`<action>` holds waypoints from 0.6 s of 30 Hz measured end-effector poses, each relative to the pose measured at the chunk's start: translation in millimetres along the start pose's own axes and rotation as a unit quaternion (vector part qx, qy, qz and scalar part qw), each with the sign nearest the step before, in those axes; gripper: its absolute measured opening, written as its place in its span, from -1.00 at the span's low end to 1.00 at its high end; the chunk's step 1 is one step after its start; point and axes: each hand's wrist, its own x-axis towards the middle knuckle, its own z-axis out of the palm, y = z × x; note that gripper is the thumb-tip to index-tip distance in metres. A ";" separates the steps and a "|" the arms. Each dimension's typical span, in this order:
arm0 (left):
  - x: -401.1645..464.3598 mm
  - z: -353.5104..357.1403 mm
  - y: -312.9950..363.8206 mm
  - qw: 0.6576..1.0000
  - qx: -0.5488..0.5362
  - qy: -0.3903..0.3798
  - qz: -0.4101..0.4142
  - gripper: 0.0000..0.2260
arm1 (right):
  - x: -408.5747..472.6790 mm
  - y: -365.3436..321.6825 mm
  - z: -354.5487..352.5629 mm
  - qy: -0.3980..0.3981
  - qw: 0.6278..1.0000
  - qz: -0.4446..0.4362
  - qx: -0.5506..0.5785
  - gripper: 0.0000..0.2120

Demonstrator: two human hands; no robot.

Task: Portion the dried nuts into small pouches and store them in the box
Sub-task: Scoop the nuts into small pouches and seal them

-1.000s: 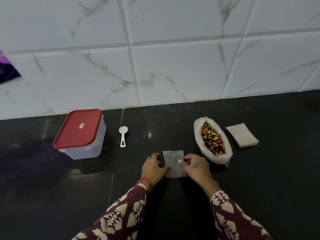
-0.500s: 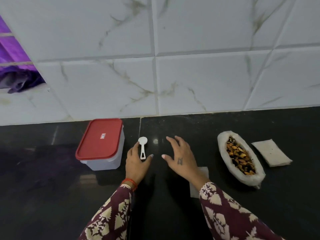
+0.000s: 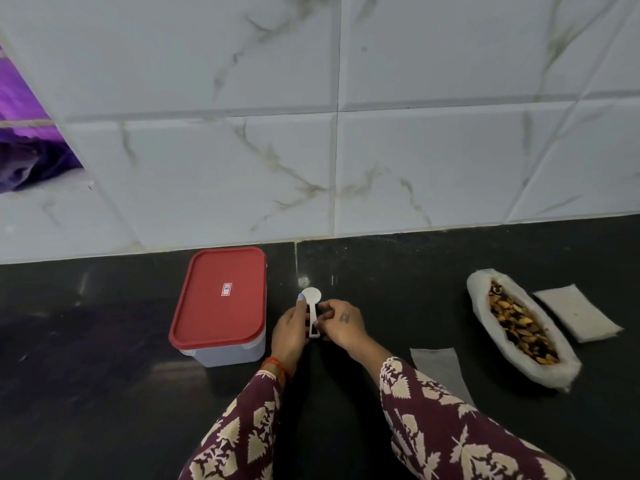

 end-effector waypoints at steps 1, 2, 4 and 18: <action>-1.0 -0.7 1.9 1.000 -0.010 -0.009 -0.002 -0.61 | -1.8 -0.7 -0.4 0.001 1.000 0.006 0.008 -0.65; -2.9 -1.5 3.6 1.000 -0.018 -0.017 -0.005 -0.61 | -4.4 -0.9 -1.7 0.001 1.000 0.011 0.021 -0.66; -7.9 -2.4 7.1 0.999 -0.029 -0.025 -0.003 -0.58 | -12.4 -1.7 -6.8 -0.004 0.999 0.018 0.049 -0.68; -89.0 55.5 34.9 0.988 -0.073 -0.125 0.060 -0.50 | -97.3 21.4 -112.3 -0.008 0.996 -0.052 0.068 -0.69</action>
